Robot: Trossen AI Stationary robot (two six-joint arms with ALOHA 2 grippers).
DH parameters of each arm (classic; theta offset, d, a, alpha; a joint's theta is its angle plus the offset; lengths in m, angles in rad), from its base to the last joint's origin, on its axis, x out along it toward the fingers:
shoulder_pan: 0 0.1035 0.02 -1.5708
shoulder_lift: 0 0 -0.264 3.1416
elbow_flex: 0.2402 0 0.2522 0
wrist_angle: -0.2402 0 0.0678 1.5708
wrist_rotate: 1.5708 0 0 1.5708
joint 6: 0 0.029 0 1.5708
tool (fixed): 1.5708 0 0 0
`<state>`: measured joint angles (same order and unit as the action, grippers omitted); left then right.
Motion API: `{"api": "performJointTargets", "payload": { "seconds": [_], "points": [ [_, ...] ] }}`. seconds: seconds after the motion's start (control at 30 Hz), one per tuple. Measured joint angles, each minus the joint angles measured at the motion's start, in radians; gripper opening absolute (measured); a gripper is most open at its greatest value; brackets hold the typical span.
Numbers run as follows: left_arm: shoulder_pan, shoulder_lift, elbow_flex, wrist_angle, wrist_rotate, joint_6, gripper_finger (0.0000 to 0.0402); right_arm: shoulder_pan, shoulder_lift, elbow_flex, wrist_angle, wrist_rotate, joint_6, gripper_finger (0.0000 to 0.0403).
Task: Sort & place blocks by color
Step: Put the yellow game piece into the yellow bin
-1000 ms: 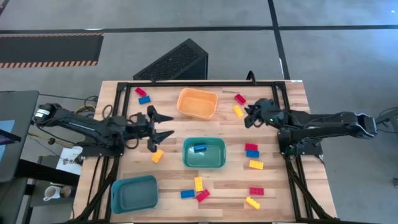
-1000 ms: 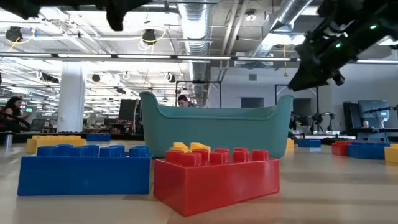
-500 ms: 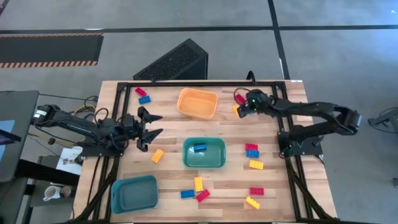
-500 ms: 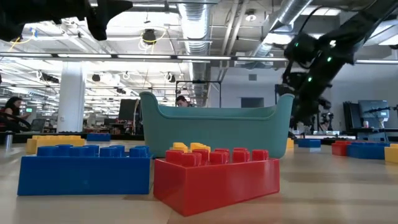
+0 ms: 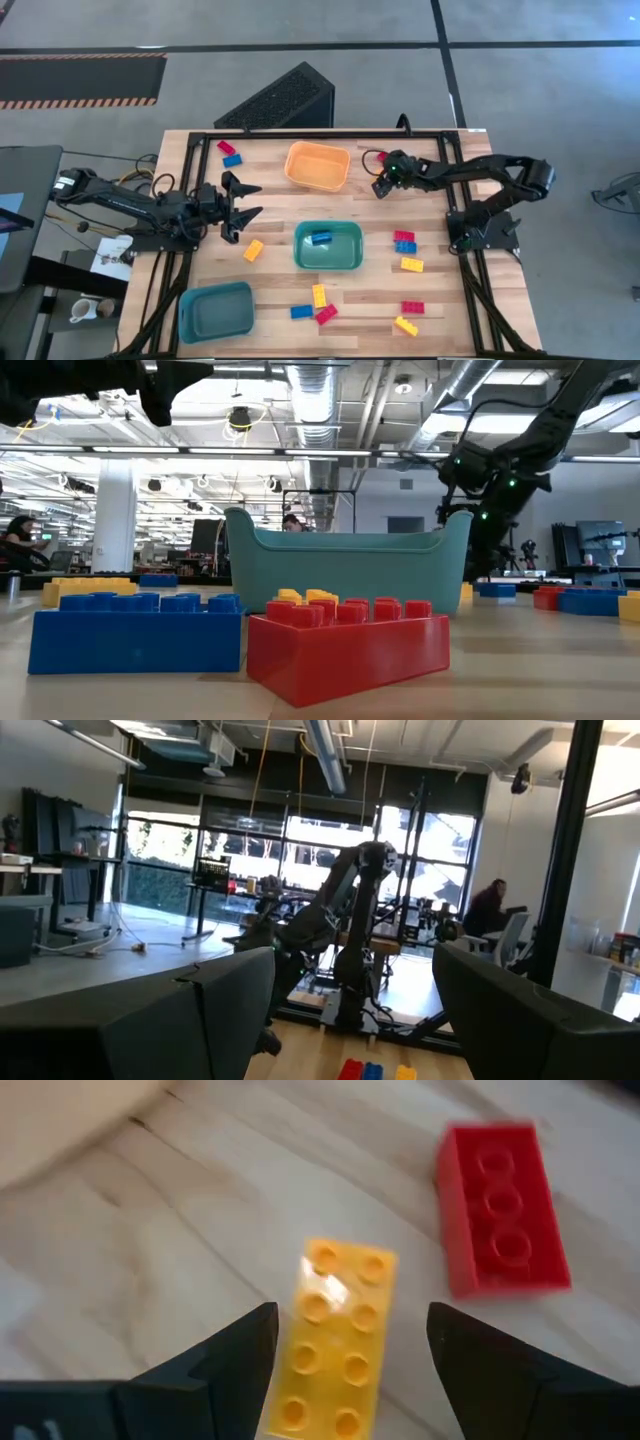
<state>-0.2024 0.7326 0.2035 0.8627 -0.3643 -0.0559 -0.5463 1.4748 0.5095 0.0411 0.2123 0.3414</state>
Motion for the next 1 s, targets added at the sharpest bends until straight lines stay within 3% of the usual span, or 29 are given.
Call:
{"api": "performJointTargets", "payload": {
  "seconds": [0.4,0.53,0.7,1.0],
  "points": [
    [0.000,0.000,0.000,-0.014,-0.003,0.015,0.0261,0.011,0.066,0.003,0.008,0.011,-0.008,0.0275],
    [0.000,0.000,0.000,-0.021,-0.002,0.047,0.0261,0.023,0.018,-0.002,-0.014,-0.010,-0.013,0.0227],
    [0.000,0.000,0.000,-0.056,-0.017,0.077,0.0261,0.048,-0.057,-0.002,-0.006,-0.017,-0.008,0.0118],
    [0.000,0.000,0.000,-0.071,-0.035,0.051,0.0261,0.123,-0.223,0.017,0.201,-0.088,0.027,0.0113]
  ]
}}
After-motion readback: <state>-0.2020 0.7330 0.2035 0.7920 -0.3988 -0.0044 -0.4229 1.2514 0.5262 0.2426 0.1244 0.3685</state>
